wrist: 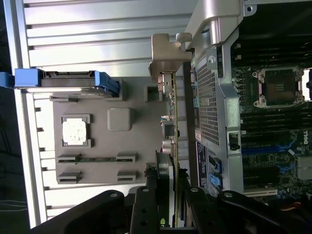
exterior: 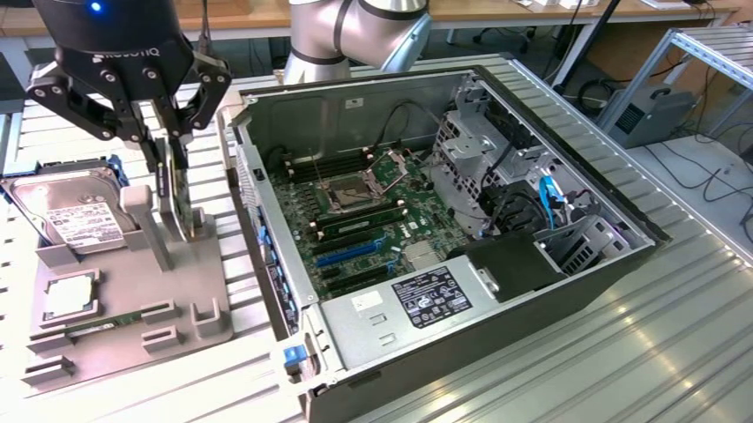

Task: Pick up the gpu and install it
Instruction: 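Pick up the gpu and move the gpu toward the slot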

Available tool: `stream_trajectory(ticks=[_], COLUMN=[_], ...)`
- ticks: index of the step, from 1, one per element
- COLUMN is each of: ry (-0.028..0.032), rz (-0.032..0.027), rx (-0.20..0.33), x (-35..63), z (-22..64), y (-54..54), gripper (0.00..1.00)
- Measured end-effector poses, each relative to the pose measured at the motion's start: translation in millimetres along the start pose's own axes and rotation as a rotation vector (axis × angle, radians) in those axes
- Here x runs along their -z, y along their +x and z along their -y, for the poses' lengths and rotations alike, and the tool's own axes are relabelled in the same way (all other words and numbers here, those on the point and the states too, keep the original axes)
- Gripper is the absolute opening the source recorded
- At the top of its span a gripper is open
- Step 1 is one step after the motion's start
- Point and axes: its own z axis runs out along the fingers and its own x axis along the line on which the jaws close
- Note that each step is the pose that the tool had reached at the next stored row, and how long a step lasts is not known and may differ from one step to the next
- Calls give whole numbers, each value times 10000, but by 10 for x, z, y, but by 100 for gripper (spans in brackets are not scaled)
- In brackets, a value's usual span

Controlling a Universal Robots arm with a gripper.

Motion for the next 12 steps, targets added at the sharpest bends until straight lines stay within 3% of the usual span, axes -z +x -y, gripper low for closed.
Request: stream_trajectory(ticks=[12], ry=[0], rz=[-1], rx=[0], x=[33], z=[-1], y=[-1], gripper=[27])
